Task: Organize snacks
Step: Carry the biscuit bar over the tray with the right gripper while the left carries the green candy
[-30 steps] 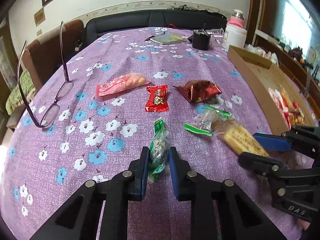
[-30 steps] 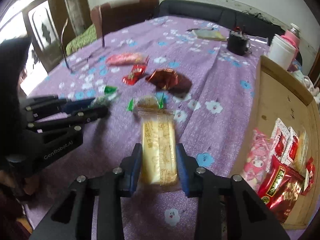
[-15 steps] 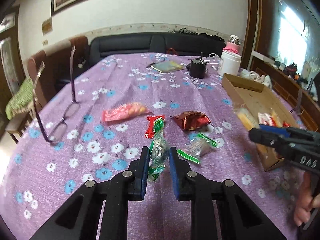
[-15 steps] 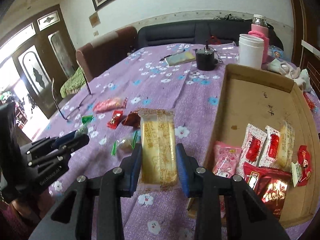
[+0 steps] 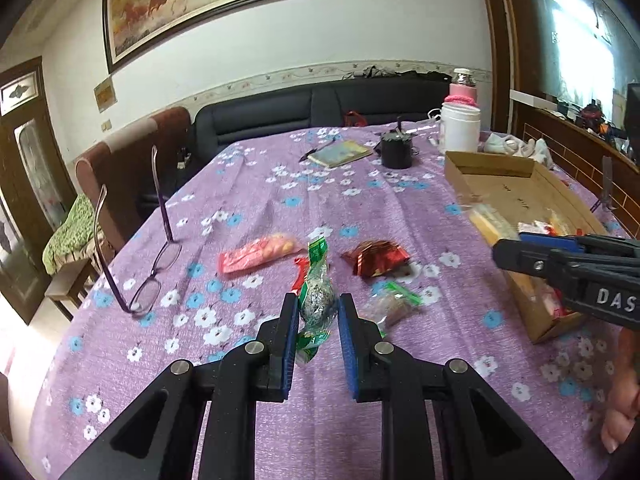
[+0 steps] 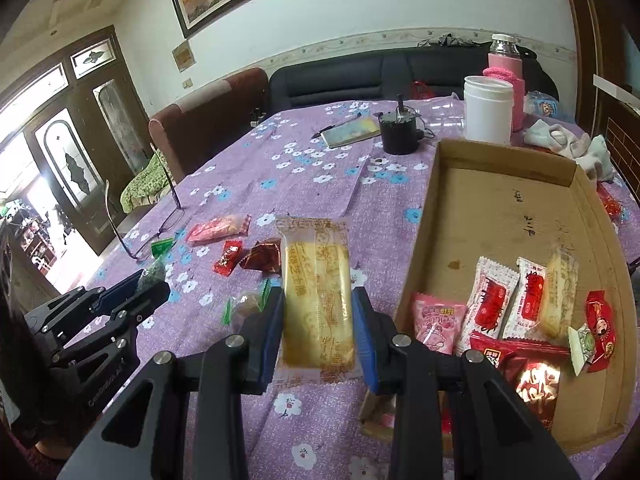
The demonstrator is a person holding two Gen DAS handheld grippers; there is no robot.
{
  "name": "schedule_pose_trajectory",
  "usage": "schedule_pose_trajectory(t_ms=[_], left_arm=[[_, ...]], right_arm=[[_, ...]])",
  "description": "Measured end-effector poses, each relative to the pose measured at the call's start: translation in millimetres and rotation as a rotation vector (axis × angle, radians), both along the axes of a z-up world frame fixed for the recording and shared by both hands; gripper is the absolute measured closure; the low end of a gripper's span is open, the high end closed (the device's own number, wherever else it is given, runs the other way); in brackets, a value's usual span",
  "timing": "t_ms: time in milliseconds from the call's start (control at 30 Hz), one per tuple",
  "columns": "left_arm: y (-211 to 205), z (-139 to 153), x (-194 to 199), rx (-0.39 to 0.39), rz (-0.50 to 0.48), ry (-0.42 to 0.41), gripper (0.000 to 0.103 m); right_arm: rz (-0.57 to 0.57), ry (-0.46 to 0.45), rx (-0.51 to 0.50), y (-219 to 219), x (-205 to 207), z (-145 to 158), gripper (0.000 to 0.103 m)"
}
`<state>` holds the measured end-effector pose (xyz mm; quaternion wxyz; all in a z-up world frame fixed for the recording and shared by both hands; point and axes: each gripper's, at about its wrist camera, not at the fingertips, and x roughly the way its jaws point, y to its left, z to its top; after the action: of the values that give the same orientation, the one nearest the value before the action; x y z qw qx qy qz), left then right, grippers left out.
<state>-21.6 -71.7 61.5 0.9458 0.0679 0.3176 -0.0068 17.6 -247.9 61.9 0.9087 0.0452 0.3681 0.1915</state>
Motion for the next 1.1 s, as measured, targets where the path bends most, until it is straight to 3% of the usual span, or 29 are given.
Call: schedule_pose_trajectory(t_ms=[400, 567, 800, 1100], left_arm=[[-35, 11, 5, 0.022, -0.051, -0.006, 0.083], [-56, 21, 16, -0.018, -0.09, -0.002, 0.083], [-106, 30, 33, -0.076, -0.166, 0.021, 0.083], [-169, 23, 51, -0.141, -0.241, 0.075, 0.084]], right_arm=[[-0.044, -0.01, 0.011, -14, 1, 5, 0.071], [-0.136, -0.019, 0.018, -38, 7, 12, 0.071], [-0.318, -0.06, -0.057, -76, 13, 19, 0.071], [-0.495, 0.012, -0.074, -130, 26, 7, 0.071]])
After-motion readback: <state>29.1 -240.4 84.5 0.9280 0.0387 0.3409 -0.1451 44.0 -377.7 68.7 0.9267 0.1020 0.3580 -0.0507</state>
